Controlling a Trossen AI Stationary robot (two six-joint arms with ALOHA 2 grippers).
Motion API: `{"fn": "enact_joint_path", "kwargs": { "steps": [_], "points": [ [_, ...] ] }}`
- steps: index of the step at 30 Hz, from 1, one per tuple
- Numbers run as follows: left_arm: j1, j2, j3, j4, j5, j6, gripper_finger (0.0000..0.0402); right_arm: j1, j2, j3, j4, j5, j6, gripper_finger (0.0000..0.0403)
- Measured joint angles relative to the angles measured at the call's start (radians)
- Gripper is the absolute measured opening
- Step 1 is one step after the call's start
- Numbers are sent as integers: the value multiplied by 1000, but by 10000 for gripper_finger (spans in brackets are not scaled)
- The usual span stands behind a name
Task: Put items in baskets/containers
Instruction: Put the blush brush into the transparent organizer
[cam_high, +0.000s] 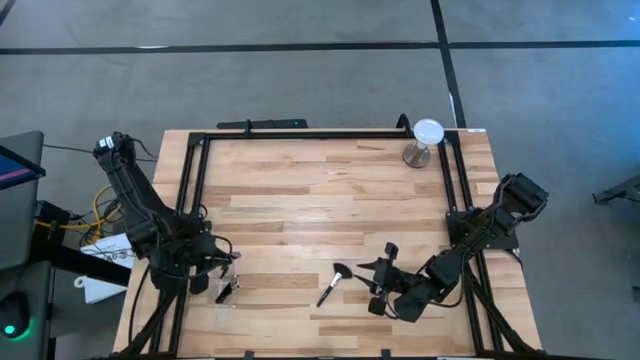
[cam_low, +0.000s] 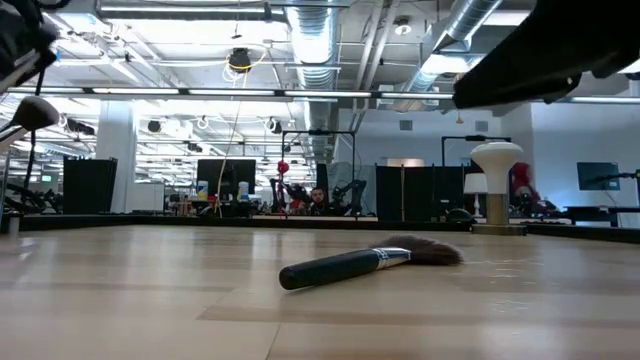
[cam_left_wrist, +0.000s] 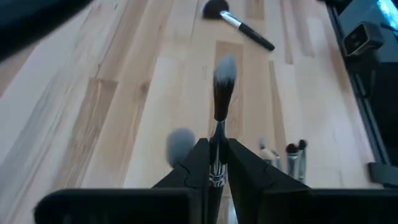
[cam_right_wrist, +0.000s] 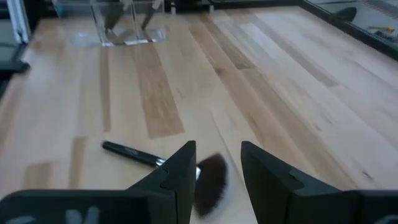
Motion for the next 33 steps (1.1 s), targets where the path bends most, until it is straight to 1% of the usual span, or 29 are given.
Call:
{"fn": "enact_joint_path", "kwargs": {
  "steps": [5, 17, 21, 27, 30, 33],
  "points": [
    [0, 0, -38, 26, 0, -4, 48, 19, 0, 0, 32, 2, 23, 118],
    [0, 0, -49, 44, 7, -30, 56, 41, 0, 0, 40, 25, 155, 118],
    [0, 0, -49, 50, 11, -36, 87, 41, 0, 0, 41, 29, 163, 118],
    [0, 0, -49, 55, 11, -42, 154, 41, 0, 0, 50, 29, 165, 118],
    [1, 0, -49, 82, -4, -11, 181, 40, 0, 0, 55, 29, 165, 118],
    [12, 1, -41, 135, -28, 55, 197, 40, 0, 0, 55, 29, 165, 118]
  ]
}}
